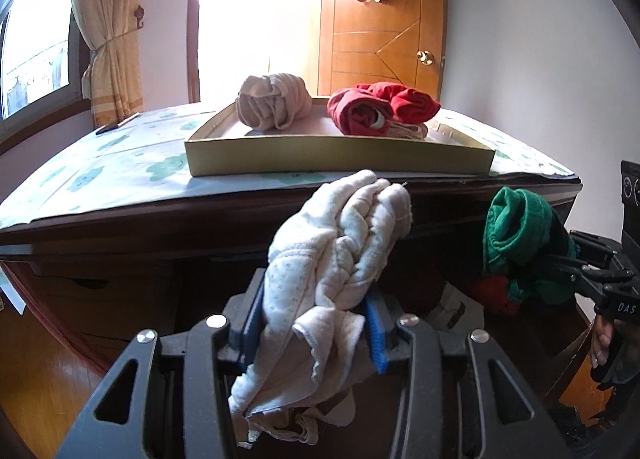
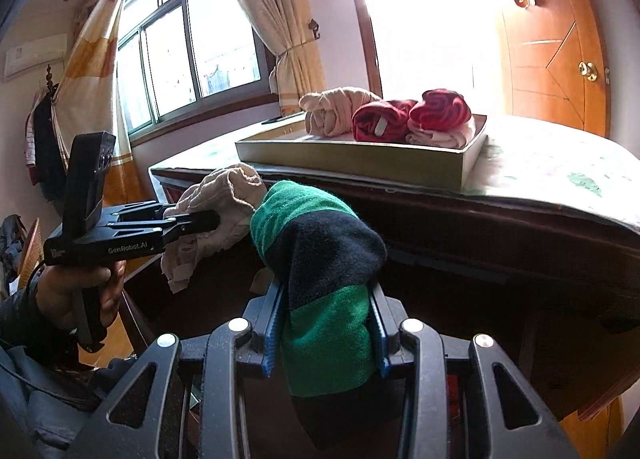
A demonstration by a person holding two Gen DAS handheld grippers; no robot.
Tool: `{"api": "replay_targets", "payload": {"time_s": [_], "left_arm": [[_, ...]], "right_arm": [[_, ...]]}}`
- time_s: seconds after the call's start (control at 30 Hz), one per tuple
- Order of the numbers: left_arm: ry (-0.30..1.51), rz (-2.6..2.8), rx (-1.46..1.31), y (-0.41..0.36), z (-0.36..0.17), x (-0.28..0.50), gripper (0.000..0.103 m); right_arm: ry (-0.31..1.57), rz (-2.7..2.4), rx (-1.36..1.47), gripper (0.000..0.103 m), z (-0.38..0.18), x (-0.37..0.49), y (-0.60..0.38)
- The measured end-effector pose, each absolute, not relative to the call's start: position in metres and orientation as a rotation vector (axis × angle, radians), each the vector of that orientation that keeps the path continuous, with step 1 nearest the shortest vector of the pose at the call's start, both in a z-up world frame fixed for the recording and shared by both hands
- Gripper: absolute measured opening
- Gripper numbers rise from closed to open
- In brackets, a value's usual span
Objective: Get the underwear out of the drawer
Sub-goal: 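Lift the white underwear and green-navy striped sock out of the drawer with both grippers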
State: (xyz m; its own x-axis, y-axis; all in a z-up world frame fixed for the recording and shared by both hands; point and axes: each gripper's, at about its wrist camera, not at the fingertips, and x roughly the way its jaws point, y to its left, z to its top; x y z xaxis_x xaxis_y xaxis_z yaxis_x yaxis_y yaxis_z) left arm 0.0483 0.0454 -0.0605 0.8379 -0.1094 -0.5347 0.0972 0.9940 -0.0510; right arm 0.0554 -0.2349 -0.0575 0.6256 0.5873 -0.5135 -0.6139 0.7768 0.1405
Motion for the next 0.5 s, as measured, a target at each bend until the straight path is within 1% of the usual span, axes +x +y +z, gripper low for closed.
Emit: {"api": "replay_targets", "payload": {"time_s": [0.27,0.5], "left_arm": [[0.555,-0.107,-0.044,0.0441,-0.0611,0.0445,0.042],[0.543,-0.099,-0.064,0.0459,-0.0603,0.0419,0.042]], "right_arm": [[0.501,0.664,-0.043,0.039,-0.0521,0.0474,-0.2383],[0.480,0.651,-0.027,0.039,-0.0500,0.0474,-0.2414]]}}
